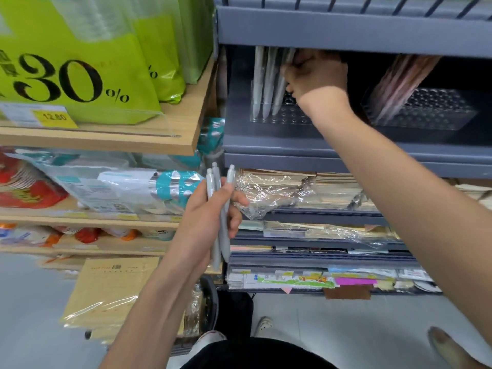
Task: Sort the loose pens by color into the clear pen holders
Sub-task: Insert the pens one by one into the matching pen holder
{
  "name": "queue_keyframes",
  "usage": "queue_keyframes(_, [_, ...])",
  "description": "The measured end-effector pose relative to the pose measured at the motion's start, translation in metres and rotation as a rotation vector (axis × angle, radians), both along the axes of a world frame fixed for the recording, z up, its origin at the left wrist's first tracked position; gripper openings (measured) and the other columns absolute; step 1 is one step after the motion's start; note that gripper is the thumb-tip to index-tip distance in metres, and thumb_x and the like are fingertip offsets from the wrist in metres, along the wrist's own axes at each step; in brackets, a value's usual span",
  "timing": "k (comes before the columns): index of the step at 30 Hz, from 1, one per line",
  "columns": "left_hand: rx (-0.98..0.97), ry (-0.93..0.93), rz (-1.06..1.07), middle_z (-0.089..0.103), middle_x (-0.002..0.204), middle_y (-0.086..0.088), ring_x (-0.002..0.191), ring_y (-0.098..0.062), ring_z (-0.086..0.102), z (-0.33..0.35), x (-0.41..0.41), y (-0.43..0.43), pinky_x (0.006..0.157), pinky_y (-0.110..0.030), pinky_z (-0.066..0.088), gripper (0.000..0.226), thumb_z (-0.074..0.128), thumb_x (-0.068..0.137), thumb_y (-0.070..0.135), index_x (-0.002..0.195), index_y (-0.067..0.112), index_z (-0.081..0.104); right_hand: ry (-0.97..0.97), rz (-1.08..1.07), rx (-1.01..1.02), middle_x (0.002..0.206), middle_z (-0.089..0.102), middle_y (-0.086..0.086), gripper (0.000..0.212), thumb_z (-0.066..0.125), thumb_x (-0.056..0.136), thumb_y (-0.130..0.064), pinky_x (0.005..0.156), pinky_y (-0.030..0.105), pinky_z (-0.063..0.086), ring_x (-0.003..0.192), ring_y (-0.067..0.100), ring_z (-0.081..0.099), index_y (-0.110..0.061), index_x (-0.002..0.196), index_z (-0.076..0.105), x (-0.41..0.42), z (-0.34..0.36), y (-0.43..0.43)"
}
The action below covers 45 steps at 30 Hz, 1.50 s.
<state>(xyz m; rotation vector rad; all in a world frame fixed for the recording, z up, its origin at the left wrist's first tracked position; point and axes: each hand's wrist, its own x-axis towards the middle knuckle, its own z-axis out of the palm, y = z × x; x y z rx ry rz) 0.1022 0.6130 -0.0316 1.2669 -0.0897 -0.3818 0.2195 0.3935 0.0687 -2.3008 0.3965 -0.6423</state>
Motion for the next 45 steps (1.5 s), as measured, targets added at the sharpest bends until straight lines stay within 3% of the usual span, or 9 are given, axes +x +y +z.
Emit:
queue_keyframes(6, [0.046,0.011,-0.056,0.073,0.092,-0.007,0.051,-0.015,0.050,0.002,0.000,0.015,0.044,-0.023,0.042,0.013,0.049,0.105,0.025,0.113,0.016,0.055,-0.002,-0.030,0.007,0.097,0.074,0.007,0.012,0.061,0.090,-0.028,0.089,0.035,0.053,0.095,0.029,0.067,-0.022,0.081,0.067,-0.005,-0.001,0.005])
queue_keyframes(11, [0.069,0.060,-0.068,0.070,0.086,-0.001,0.054,-0.015,0.051,-0.006,-0.003,0.028,0.045,-0.025,0.043,0.018,0.052,0.103,0.027,0.112,0.012,0.059,-0.023,-0.008,0.044,0.087,0.066,-0.002,0.019,0.058,0.094,-0.020,0.085,0.028,0.054,0.088,0.020,0.067,-0.010,0.106,0.069,-0.008,-0.013,0.007])
queue_keyframes(19, [0.055,0.059,-0.095,0.068,0.087,-0.006,0.055,-0.016,0.050,-0.007,-0.005,0.035,0.045,-0.025,0.043,0.022,0.052,0.103,0.026,0.115,0.008,0.058,-0.057,-0.026,0.116,0.087,0.067,-0.002,0.004,0.057,0.094,-0.020,0.080,0.023,0.053,0.089,0.019,0.069,-0.023,0.095,0.059,-0.014,-0.012,0.013])
queue_keyframes(23, [0.051,0.049,-0.081,0.070,0.087,-0.004,0.054,-0.015,0.051,-0.005,-0.004,0.029,0.044,-0.024,0.043,0.022,0.053,0.103,0.027,0.117,0.011,0.059,-0.049,-0.053,0.048,0.096,0.072,-0.002,0.019,0.056,0.093,-0.023,0.075,0.017,0.046,0.090,0.014,0.067,-0.016,0.107,0.067,-0.015,-0.013,0.014])
queue_keyframes(29, [0.038,-0.009,-0.030,0.075,0.103,-0.011,0.053,-0.015,0.051,-0.001,-0.007,0.005,0.047,-0.023,0.045,0.016,0.052,0.103,0.028,0.109,0.013,0.057,-0.046,-0.042,-0.020,0.098,0.072,-0.007,0.023,0.063,0.090,-0.036,0.064,0.010,0.031,0.093,0.010,0.065,-0.019,0.106,0.068,-0.013,-0.014,0.008])
queue_keyframes(34, [0.029,-0.034,0.054,0.075,0.103,-0.012,0.048,-0.012,0.049,0.008,-0.012,-0.025,0.046,-0.021,0.044,0.032,0.052,0.101,0.031,0.115,0.002,0.052,-0.072,0.058,0.005,0.082,0.066,-0.012,0.022,0.064,0.090,-0.033,0.058,0.002,0.034,0.076,0.004,0.058,-0.019,0.106,0.068,-0.023,-0.013,-0.005])
queue_keyframes(37, [-0.001,-0.039,0.128,0.074,0.086,-0.010,0.045,-0.012,0.046,0.012,-0.013,-0.043,0.044,-0.021,0.042,0.038,0.051,0.102,0.027,0.118,-0.007,0.049,-0.132,0.208,0.196,0.070,0.065,-0.012,0.007,0.066,0.087,-0.023,0.066,0.017,0.047,0.066,0.004,0.059,-0.020,0.091,0.070,-0.043,-0.015,-0.017])
queue_keyframes(41, [-0.037,-0.058,0.196,0.073,0.090,-0.011,0.045,-0.014,0.046,0.016,-0.019,-0.069,0.043,-0.021,0.040,0.018,0.048,0.105,0.017,0.105,0.000,0.052,0.128,0.641,0.196,0.071,0.072,-0.010,0.015,0.070,0.086,-0.035,0.059,0.013,0.045,0.060,-0.006,0.058,-0.023,0.079,0.075,-0.078,-0.017,-0.035])
queue_keyframes(45, [-0.046,-0.086,0.194,0.074,0.095,-0.012,0.046,-0.016,0.049,0.017,-0.025,-0.096,0.044,-0.024,0.042,0.014,0.047,0.105,0.017,0.103,0.005,0.053,0.241,0.847,0.157,0.080,0.075,-0.003,0.015,0.077,0.082,-0.036,0.079,0.035,0.055,0.077,0.016,0.069,-0.021,0.085,0.078,-0.092,-0.018,-0.048])
